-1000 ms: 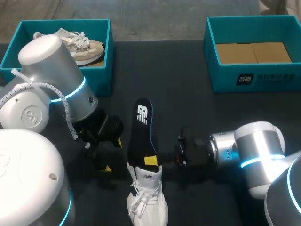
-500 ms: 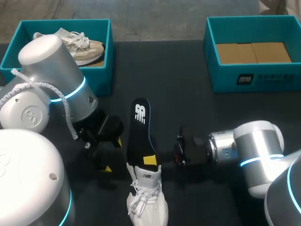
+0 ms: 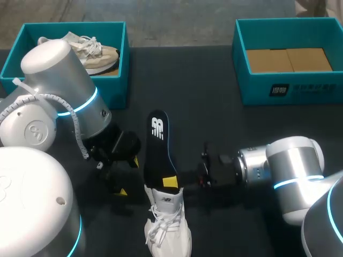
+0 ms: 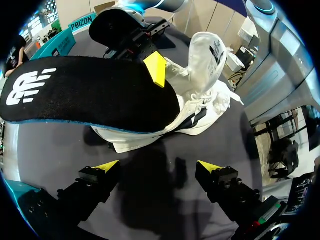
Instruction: Take the shoe out of the shoebox, open the shoe tongue, remove and reinsert the insole, then place the shoe into the shoebox
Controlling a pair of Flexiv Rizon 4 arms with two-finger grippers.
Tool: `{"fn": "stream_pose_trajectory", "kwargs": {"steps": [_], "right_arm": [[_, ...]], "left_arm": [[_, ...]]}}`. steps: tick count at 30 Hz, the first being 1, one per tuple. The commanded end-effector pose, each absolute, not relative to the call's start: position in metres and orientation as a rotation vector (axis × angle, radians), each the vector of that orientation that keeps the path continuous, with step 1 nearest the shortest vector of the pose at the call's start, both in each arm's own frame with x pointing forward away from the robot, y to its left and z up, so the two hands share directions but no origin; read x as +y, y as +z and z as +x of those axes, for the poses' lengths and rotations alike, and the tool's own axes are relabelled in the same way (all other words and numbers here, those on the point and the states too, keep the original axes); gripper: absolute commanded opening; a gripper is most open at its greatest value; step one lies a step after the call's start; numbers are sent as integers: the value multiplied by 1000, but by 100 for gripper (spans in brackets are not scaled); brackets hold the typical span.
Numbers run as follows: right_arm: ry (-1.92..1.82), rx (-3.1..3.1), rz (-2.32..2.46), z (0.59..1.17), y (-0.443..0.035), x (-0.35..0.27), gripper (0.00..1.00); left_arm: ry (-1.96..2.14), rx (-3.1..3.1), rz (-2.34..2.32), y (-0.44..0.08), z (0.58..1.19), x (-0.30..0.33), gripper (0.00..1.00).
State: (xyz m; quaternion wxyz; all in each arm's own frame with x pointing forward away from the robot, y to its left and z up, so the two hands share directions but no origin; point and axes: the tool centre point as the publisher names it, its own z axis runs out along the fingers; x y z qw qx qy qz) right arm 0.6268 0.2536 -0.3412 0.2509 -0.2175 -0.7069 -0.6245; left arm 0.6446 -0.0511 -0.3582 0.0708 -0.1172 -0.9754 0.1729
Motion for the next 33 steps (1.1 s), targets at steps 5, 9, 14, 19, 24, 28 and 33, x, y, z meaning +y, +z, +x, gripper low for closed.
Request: {"fn": "stream_pose_trajectory", "kwargs": {"steps": [5,9,14,19,24,28,33], "right_arm": [[-1691,-1944,-578,628,-336,256,19],[-1687,-1954,-573,630,-334,257,20],[-1679,-1972,-562,633,-329,259,19],[-1671,-1992,-551,634,-323,259,20],[-1666,-2009,-533,638,-317,261,19],[-1676,-2012,-526,643,-314,261,20],[-1703,-2002,-525,648,-312,259,19]], "left_arm": [[520,-2935,-353,-359,644,-51,100],[520,-2935,-353,-359,644,-51,100],[520,-2935,-353,-359,644,-51,100],[520,-2935,-353,-359,644,-51,100],[520,-2935,-353,-359,644,-51,100],[520,-2935,-353,-359,644,-51,100],[520,-2935,-353,-359,644,-51,100]]}}
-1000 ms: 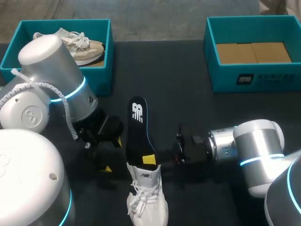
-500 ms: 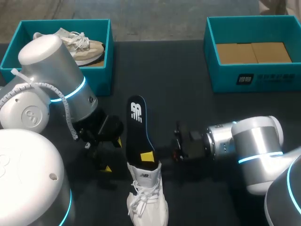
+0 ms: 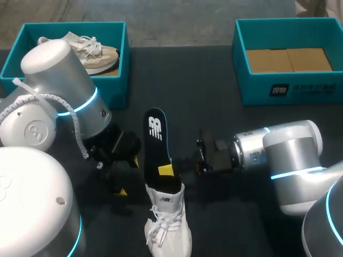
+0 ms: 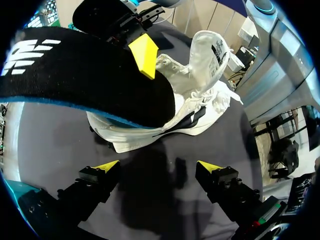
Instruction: Take the shoe out of the shoebox, open the shoe tongue, remove and reinsert the insole, then place the shoe into the shoebox
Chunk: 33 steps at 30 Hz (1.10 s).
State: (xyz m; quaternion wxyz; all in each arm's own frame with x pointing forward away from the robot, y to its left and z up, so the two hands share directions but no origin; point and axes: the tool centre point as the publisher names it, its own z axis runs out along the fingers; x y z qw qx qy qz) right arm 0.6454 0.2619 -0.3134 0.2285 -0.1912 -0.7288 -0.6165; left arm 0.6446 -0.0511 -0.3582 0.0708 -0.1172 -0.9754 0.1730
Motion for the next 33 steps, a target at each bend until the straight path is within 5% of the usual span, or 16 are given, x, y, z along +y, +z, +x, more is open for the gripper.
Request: {"fn": "stream_pose_trajectory", "kwargs": {"steps": [1,19,24,33], "right_arm": [[-1708,-1998,-521,649,-312,259,18],[-1678,-2018,-488,656,-306,267,16],[-1678,-2018,-485,657,-306,268,0],[-1695,-2001,-495,658,-309,270,0]], "left_arm": [[520,-2935,-353,-359,644,-51,100],[520,-2935,-353,-359,644,-51,100],[520,-2935,-353,-359,644,-51,100],[520,-2935,-353,-359,644,-51,100]]}}
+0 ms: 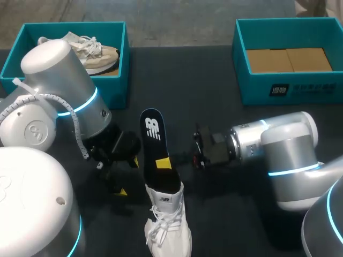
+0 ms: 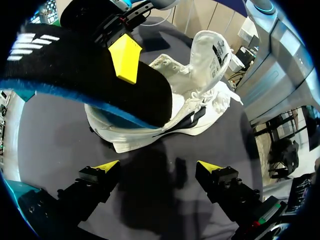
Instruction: Take the shoe out of the shoebox, open the shoe tongue, remove and reinsert the insole, then place the shoe into the shoebox
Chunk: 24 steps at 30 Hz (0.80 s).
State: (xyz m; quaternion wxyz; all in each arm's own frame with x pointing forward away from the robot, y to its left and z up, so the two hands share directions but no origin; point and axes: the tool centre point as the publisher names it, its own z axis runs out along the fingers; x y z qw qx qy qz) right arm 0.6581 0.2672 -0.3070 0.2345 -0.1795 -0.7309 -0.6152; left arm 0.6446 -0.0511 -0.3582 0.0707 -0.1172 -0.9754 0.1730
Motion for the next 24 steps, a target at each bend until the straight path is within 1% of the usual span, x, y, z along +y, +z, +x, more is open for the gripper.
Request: {"fn": "stream_pose_trajectory", "kwargs": {"steps": [1,24], "right_arm": [[-1697,-2000,-497,658,-309,270,0],[-1730,-1949,-635,637,-331,262,0]], "left_arm": [[520,-2935,-353,-359,644,-51,100],[520,-2935,-353,-359,644,-51,100]]}}
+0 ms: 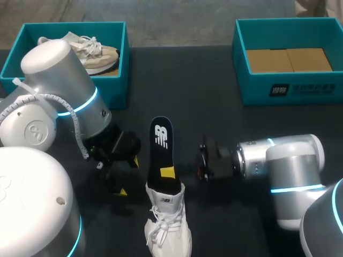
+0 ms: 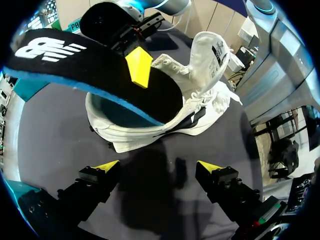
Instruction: Take the shoe out of the shoebox, open the shoe tongue, remove and reinsert the insole, then place the shoe into the shoebox
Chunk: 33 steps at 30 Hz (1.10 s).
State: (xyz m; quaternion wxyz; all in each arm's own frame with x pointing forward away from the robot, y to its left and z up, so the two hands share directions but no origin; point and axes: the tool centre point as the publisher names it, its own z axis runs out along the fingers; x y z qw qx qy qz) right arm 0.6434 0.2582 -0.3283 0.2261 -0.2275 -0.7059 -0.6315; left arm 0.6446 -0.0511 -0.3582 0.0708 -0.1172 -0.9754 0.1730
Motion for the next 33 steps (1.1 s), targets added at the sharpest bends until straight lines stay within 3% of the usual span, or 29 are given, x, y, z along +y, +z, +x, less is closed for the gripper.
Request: {"fn": "stream_pose_trajectory", "kwargs": {"steps": [1,29,32,33], "right_arm": [[-1723,-1948,-641,636,-333,263,0],[-1615,-1972,-728,619,-344,263,1],[-1618,-1973,-717,620,-342,264,25],[-1618,-1976,-714,621,-342,265,27]], "left_arm": [[520,-2935,-353,-359,644,-51,100],[520,-2935,-353,-359,644,-51,100],[520,-2935,-353,-359,644,-51,100],[520,-2935,-353,-359,644,-51,100]]}}
